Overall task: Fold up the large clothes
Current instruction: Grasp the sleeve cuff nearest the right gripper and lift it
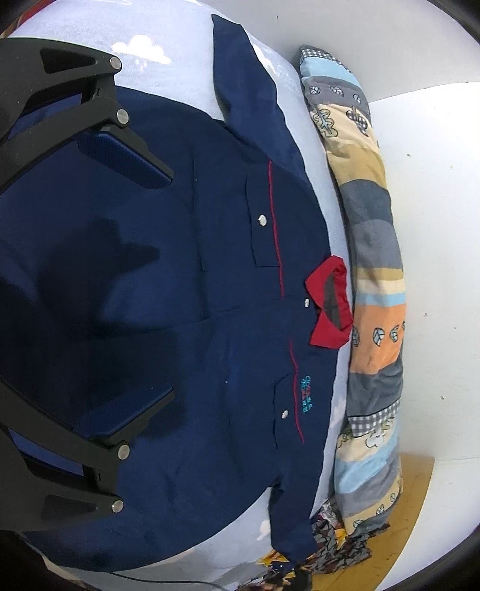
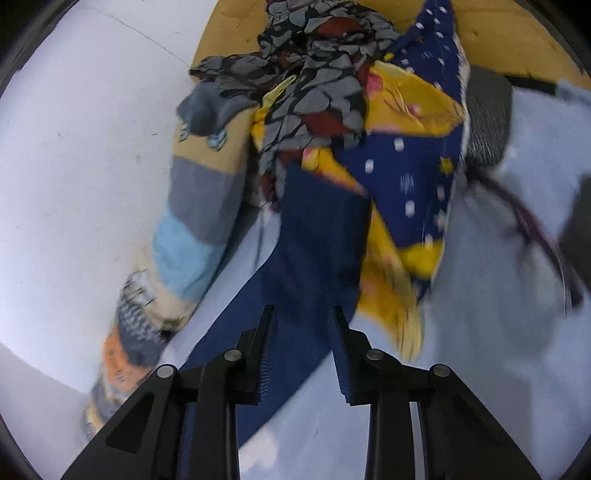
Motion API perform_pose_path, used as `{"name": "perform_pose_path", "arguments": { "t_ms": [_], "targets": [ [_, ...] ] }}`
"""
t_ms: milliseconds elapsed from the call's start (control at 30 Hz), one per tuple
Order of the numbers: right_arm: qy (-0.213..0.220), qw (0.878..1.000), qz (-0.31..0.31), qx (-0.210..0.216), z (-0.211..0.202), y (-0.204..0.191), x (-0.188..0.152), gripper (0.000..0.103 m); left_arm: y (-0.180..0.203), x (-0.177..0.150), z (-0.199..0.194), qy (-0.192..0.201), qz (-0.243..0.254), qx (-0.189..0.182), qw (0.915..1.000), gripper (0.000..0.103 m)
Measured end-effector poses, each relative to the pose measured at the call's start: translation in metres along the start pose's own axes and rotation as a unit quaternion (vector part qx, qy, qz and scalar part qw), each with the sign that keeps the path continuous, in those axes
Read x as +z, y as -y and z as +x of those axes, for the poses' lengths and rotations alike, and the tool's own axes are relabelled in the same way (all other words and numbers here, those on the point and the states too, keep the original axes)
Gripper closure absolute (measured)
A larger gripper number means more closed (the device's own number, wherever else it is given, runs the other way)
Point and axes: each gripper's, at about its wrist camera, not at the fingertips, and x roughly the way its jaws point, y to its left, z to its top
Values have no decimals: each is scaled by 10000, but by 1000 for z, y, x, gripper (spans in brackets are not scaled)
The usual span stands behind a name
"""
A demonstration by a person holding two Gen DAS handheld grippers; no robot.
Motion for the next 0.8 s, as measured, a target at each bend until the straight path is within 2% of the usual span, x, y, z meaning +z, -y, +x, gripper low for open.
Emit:
{"name": "perform_pose_path", "arguments": {
  "t_ms": [167,300,400,433,467,533,633,800],
  "targets": [
    [-130,9965,-294,-775,30,-3,28,70,0,0,5,-44,41,-4,10000,0],
    [-98,9944,-291,-1010,39,4,36,66,1,-1,8,-103,54,-43,9999,0],
    [-143,9945,-240,-1005,50,11,40,66,5,-3,10,-161,106,-67,9998,0],
    [-177,9946,-296,-978,54,10,41,71,6,-4,11,-168,129,-57,9998,0],
    [-155,9934,-481,-1028,54,6,40,85,7,-4,11,-180,143,-63,9997,0],
    [-26,9895,-827,-1188,48,-6,37,93,7,-3,10,-173,148,-64,9997,0],
    [104,9834,-1183,-1372,30,-27,29,94,5,-1,6,-100,109,-56,9999,0],
    [307,9849,-1308,-1087,-11,-58,29,94,2,1,-2,-29,22,-113,9999,0]
  ]
}}
